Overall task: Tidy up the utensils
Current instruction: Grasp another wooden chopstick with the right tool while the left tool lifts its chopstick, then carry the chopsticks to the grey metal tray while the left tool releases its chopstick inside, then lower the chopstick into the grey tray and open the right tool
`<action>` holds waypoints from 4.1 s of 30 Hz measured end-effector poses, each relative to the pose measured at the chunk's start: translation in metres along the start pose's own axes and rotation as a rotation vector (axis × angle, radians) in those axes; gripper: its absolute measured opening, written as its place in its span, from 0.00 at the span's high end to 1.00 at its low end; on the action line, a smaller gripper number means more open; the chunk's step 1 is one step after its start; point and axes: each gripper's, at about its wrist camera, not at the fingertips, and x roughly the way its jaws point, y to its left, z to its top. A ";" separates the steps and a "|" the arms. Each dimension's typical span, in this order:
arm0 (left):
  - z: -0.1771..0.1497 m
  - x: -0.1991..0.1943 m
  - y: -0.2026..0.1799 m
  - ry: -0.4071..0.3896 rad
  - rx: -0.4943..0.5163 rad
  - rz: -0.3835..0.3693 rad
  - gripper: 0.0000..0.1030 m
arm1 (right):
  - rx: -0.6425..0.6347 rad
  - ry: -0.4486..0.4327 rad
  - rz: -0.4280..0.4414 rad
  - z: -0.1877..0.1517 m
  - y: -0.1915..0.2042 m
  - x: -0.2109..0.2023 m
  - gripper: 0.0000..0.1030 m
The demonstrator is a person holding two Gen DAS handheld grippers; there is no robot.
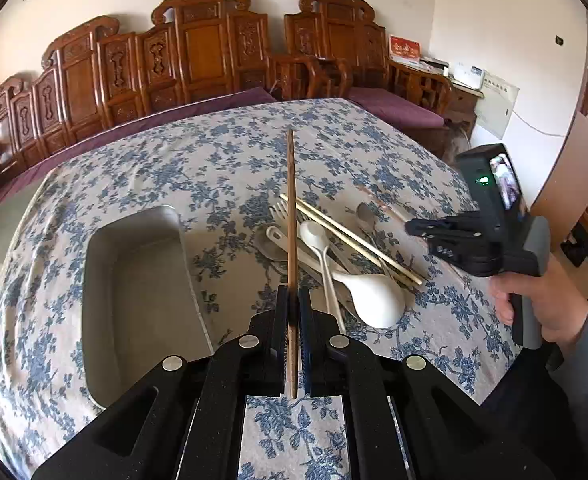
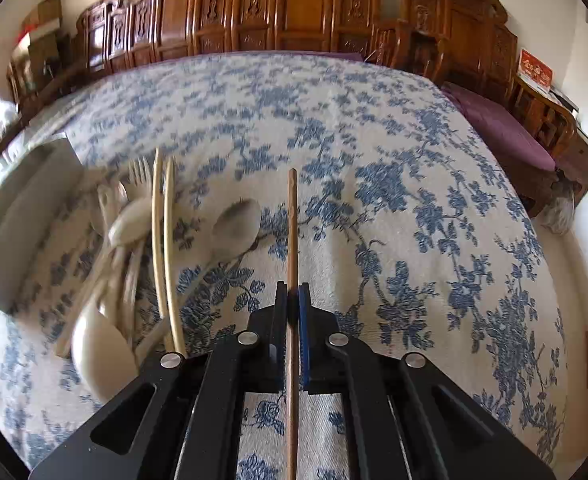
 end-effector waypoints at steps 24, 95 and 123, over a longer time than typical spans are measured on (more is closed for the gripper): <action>-0.011 -0.020 0.086 -0.001 -0.074 0.128 0.96 | -0.087 -0.179 0.145 0.002 0.081 -0.070 0.94; -0.036 -0.033 0.186 -0.047 -0.298 0.185 0.79 | -0.101 0.012 0.386 0.068 0.278 0.011 0.94; -0.024 -0.020 0.116 -0.068 -0.200 0.100 0.78 | -0.150 -0.148 0.188 0.028 0.136 -0.074 0.89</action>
